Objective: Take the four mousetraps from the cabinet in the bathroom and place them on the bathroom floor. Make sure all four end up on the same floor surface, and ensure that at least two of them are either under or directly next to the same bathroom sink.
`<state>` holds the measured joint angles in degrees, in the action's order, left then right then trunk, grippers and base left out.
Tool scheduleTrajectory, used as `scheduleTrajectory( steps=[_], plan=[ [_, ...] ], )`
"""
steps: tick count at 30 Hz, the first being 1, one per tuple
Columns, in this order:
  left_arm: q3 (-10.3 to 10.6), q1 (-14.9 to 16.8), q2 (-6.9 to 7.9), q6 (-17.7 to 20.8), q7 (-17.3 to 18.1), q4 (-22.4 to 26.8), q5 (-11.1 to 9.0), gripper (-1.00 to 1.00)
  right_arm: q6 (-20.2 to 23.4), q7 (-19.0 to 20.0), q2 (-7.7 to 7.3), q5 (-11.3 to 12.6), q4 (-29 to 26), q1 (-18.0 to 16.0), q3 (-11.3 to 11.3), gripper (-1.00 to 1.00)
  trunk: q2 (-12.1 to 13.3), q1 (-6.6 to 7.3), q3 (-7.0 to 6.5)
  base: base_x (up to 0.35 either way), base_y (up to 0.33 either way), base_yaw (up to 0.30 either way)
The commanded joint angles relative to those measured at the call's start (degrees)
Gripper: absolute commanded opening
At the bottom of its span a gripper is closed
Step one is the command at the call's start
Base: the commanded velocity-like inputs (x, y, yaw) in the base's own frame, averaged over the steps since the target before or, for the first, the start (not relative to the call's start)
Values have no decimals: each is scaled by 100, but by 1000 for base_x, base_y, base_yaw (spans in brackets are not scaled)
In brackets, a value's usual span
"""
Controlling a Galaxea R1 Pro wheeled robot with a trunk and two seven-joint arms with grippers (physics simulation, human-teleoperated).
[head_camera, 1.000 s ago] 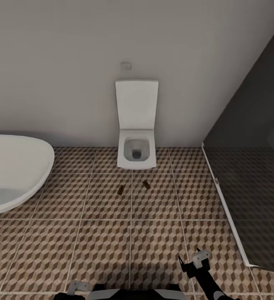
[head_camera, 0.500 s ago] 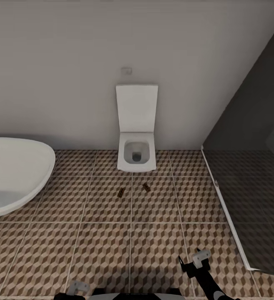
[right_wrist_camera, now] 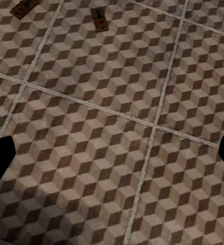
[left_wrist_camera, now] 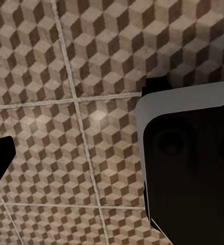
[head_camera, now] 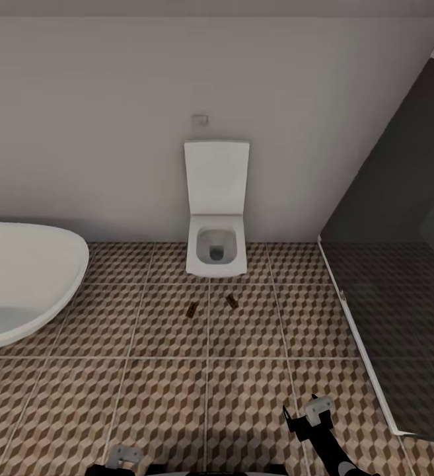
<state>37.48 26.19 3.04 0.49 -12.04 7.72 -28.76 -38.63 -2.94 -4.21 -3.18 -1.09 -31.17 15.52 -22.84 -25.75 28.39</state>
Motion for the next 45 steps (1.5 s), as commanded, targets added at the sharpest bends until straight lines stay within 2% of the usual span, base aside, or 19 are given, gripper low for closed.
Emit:
scheduleTrajectory(
  steps=[1,45],
  plan=[
    [49,1,3,5,-27,10,-45,100,-13,-31,-1,-33,4,-3,13,100,-8,-3,-2,0,0,0],
    [49,1,3,4,-27,10,-45,100,-13,-31,-1,-33,4,6,13,100,-8,-3,-401,0,0,0]
  ],
)
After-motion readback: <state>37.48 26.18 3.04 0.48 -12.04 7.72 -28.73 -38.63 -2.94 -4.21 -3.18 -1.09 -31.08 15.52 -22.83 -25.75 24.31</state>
